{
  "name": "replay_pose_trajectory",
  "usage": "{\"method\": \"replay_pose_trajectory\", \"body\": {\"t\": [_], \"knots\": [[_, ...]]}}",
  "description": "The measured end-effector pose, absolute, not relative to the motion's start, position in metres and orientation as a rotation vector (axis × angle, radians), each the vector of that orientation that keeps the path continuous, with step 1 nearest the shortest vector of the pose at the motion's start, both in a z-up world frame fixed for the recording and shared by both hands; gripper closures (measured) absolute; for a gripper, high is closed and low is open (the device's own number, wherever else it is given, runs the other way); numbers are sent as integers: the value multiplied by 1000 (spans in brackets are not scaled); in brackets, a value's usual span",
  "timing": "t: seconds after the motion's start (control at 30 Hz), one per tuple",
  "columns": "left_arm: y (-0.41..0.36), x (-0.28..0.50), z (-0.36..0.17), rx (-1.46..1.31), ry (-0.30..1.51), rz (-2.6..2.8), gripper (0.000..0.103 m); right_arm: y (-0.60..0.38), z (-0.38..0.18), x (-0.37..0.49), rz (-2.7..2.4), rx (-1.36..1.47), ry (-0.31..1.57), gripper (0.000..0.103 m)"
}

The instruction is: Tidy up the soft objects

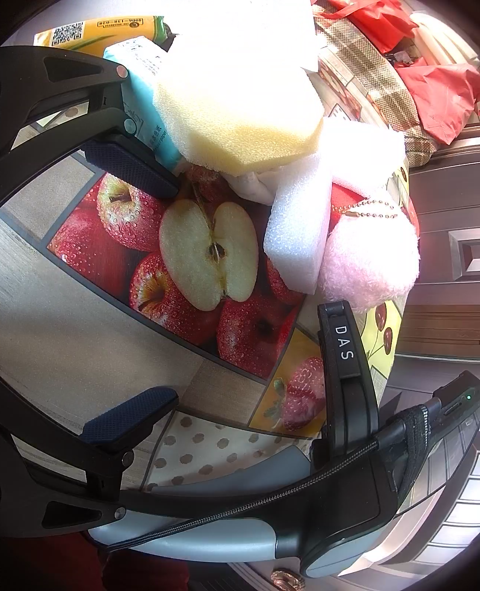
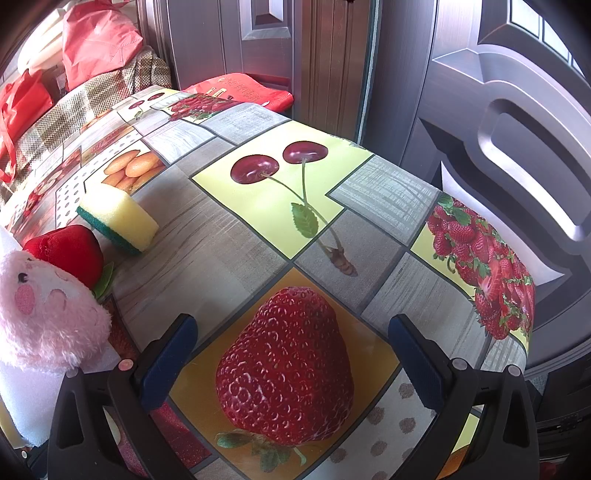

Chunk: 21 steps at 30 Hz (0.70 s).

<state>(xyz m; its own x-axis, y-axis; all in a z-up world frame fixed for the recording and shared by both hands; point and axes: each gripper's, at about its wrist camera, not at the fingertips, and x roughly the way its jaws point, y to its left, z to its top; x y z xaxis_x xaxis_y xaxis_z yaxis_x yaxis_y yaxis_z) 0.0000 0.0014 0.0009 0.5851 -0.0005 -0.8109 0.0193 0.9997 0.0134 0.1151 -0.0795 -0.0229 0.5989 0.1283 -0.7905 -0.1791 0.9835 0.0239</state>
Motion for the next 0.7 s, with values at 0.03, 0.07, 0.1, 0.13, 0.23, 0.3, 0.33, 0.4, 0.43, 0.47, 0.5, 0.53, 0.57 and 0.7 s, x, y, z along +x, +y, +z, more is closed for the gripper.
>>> {"method": "replay_pose_trajectory", "body": {"t": [0.03,0.07,0.1,0.13,0.23,0.3,0.33,0.4,0.43,0.47,0.5,0.53,0.57,0.7], "knots": [[1,0,1,22,946,-12,1,-80,-23,115,178,-60,912,0],[1,0,1,22,946,-12,1,-79,-23,115,178,-60,912,0],[1,0,1,22,946,-12,1,-79,-23,115,178,-60,912,0],[1,0,1,22,946,-11,1,-79,-23,115,178,-60,912,0],[1,0,1,21,946,-12,1,-79,-23,115,178,-60,912,0],[1,0,1,22,946,-12,1,-79,-23,115,178,-60,912,0],[1,0,1,21,946,-12,1,-79,-23,114,178,-60,912,0],[1,0,1,21,946,-12,1,-79,-23,114,178,-60,911,0],[1,0,1,22,946,-11,1,-79,-24,114,178,-60,913,0],[1,0,1,21,946,-12,1,-79,-24,114,178,-60,912,0],[1,0,1,22,946,-12,1,-79,-23,115,178,-60,912,0],[1,0,1,21,946,-12,1,-80,-23,115,178,-60,912,0],[1,0,1,21,946,-11,1,-78,-22,113,178,-60,912,0],[1,0,1,21,946,-12,1,-79,-22,114,178,-60,912,0]]}}
